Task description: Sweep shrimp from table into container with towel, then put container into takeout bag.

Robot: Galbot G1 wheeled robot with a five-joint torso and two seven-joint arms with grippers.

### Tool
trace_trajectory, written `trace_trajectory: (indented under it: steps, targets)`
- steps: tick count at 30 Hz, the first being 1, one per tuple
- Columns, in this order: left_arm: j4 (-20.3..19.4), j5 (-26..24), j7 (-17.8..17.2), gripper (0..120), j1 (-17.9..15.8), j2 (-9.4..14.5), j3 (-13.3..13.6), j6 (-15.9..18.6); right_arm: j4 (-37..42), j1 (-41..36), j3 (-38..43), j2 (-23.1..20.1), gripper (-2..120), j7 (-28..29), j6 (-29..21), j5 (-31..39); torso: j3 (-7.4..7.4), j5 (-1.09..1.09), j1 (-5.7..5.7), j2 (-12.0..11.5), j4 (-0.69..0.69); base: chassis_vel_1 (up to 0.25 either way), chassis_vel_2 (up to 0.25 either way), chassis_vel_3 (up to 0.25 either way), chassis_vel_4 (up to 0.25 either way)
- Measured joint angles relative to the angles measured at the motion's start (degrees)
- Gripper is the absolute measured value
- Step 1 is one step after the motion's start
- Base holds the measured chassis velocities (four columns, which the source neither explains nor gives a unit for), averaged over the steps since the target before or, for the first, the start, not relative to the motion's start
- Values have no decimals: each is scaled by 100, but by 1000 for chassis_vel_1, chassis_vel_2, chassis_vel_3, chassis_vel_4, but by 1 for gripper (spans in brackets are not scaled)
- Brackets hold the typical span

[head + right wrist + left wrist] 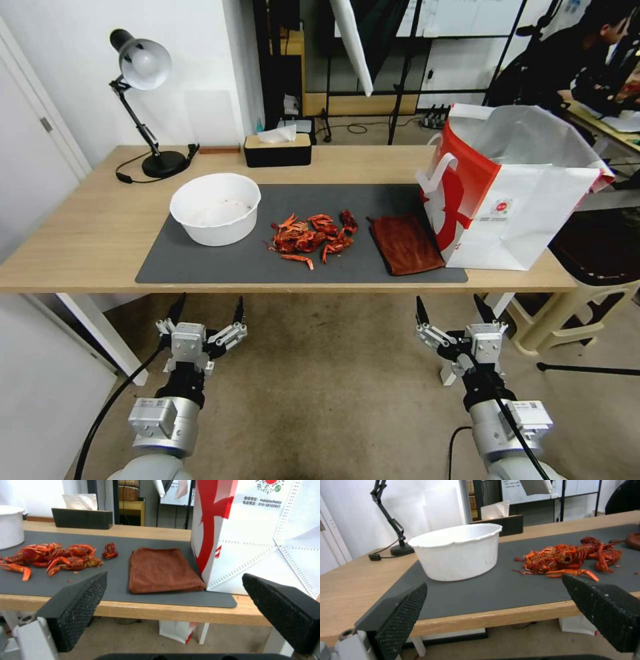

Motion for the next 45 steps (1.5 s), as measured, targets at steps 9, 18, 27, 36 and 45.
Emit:
trace_trajectory:
  steps: [9,18,27,36,45]
  targets:
    - [0,0,0,100,0,0,0,0,0,0,0,0,100,0,0,0,0,0,0,0,0,0,0,0,0]
    - [-1,-22,-7,100,-6,7,4,24,0,0,0,16,100,-37,-25,-11,0,0,0,0,0,0,0,0,0]
    - [-97,-624,-233,100,-197,193,198,688,-190,-20,105,476,100,-1022,-768,-525,0,-1,0,0,0,0,0,0,0]
    - [-288,-1981,-745,100,-588,662,603,1917,-242,-6,150,618,100,-1353,-1022,-674,0,1,0,0,0,0,0,0,0]
    - [-266,-1992,-755,100,-583,672,607,1870,-193,33,164,636,100,-1310,-990,-597,1,0,0,0,0,0,0,0,0]
